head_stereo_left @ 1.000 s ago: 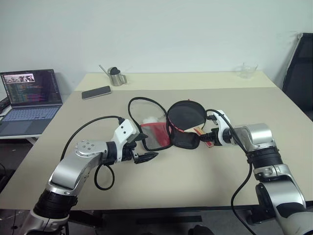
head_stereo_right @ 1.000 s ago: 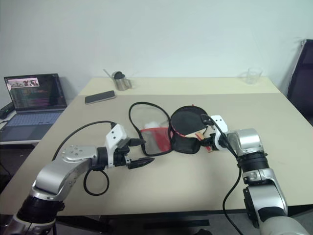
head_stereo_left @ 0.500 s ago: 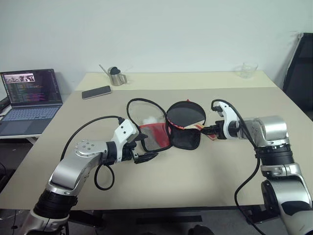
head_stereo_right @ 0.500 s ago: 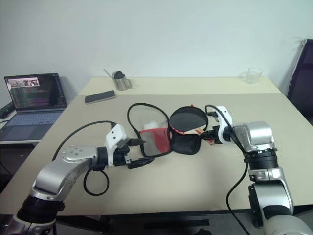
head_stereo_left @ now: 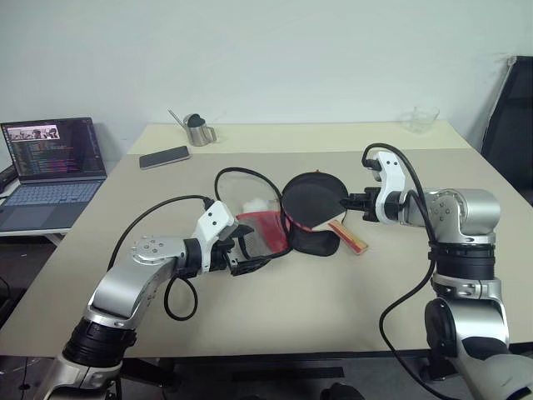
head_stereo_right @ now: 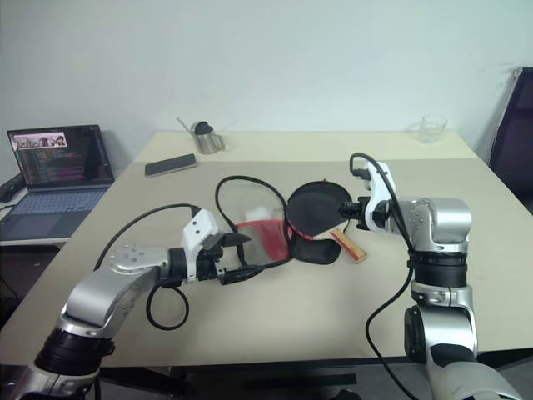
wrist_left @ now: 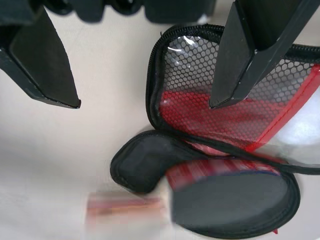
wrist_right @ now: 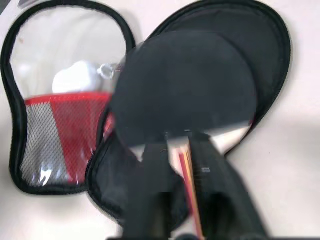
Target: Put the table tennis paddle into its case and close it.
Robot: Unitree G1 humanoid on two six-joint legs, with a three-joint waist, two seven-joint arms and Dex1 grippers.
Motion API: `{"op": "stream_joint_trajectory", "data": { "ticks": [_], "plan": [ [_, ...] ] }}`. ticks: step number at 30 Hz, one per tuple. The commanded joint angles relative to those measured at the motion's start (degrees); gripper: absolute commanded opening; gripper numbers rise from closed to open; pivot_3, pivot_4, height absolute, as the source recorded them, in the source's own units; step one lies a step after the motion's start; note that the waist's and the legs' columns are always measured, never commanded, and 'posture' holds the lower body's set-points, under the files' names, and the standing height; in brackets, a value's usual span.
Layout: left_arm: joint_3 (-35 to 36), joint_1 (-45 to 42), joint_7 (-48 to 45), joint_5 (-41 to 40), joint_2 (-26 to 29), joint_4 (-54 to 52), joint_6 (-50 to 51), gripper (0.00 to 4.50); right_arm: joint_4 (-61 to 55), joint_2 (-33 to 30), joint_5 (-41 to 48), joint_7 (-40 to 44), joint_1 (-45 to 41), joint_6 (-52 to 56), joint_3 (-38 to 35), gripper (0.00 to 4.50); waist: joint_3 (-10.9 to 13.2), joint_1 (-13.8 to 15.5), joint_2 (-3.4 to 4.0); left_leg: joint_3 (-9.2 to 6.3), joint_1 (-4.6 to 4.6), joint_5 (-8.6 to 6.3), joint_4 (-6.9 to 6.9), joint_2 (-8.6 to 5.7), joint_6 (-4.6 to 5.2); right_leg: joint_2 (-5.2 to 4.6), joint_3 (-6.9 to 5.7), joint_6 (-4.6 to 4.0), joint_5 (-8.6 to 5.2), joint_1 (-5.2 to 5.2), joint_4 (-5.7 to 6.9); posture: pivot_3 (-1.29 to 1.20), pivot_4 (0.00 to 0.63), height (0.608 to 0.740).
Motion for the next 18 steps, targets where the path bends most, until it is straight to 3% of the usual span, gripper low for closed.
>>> {"op": "stream_joint_trajectory", "data": {
  "ticks": [1,4,7,18],
  "plan": [
    [0.33,-1.18,-0.64,-0.08,-0.23,-0.54,-1.03,4.5,-4.06,-0.31,1.36,-0.34,-0.39,0.6,0.13,0.04,0.0,0.01,0.0,0.0,0.0,0.0,0.0,0.0,0.0,0.0,0.0,0.0,0.0,0.0,0.0,0.0,0.15,0.74],
    [0.24,-1.23,-0.82,0.09,-0.28,-0.3,-1.15,4.5,-3.66,-0.95,1.21,-0.01,0.88,-0.04,1.52,0.04,0.0,0.02,0.0,0.0,0.0,0.0,0.0,0.0,0.0,0.0,-0.01,0.0,0.0,0.01,-0.01,0.0,0.15,0.74],
    [0.2,-1.4,-1.0,0.15,-0.39,-0.17,-1.16,4.5,-1.17,-0.76,0.39,-1.09,0.7,-0.16,1.37,0.63,0.0,0.0,0.0,0.0,0.0,0.0,0.0,0.0,0.01,0.0,-0.01,0.0,0.0,0.01,0.0,0.0,0.15,0.74],
    [0.33,-1.11,-0.58,0.26,-1.12,-0.97,-0.52,4.5,9.29,0.71,-0.73,-0.88,1.21,-5.06,6.26,4.45,0.0,-0.04,0.0,0.02,0.01,0.0,0.0,0.0,0.01,0.0,0.01,0.0,0.0,0.0,0.02,0.0,0.15,0.74]
  ]
}}
